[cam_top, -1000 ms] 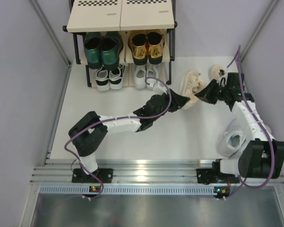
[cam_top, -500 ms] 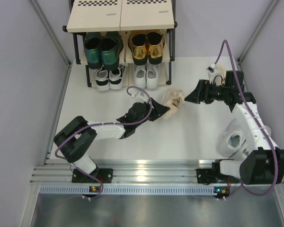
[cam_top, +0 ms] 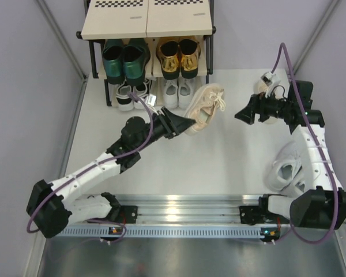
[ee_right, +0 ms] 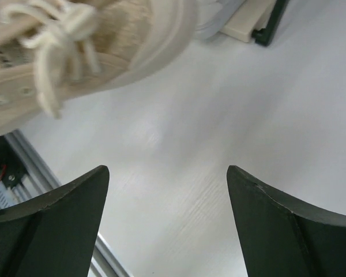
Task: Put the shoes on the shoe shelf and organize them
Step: Place the shoe at the shoe shelf, then pick up the shoe at the center of the board, then place the shoe at the shoe shelf.
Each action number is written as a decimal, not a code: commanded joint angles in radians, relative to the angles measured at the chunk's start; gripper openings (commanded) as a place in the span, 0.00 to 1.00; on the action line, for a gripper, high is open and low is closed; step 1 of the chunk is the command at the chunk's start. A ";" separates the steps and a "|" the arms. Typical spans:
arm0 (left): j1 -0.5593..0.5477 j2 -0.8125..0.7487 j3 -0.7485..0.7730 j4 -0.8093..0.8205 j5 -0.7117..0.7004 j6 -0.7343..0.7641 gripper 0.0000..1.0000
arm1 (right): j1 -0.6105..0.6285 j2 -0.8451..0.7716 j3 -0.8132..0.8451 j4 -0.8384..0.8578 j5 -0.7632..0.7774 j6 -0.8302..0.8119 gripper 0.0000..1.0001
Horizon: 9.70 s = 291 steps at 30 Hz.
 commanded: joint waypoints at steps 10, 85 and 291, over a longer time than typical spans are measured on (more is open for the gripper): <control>0.100 -0.019 0.598 -0.229 0.068 0.170 0.00 | -0.065 0.000 0.066 0.203 0.100 0.062 0.85; 0.952 0.514 1.082 -0.215 0.268 -0.499 0.77 | -0.074 -0.014 -0.044 0.210 0.107 0.023 0.86; 0.420 0.155 0.622 0.239 -0.270 -0.194 0.00 | 0.003 -0.055 -0.127 0.163 -0.075 -0.010 0.86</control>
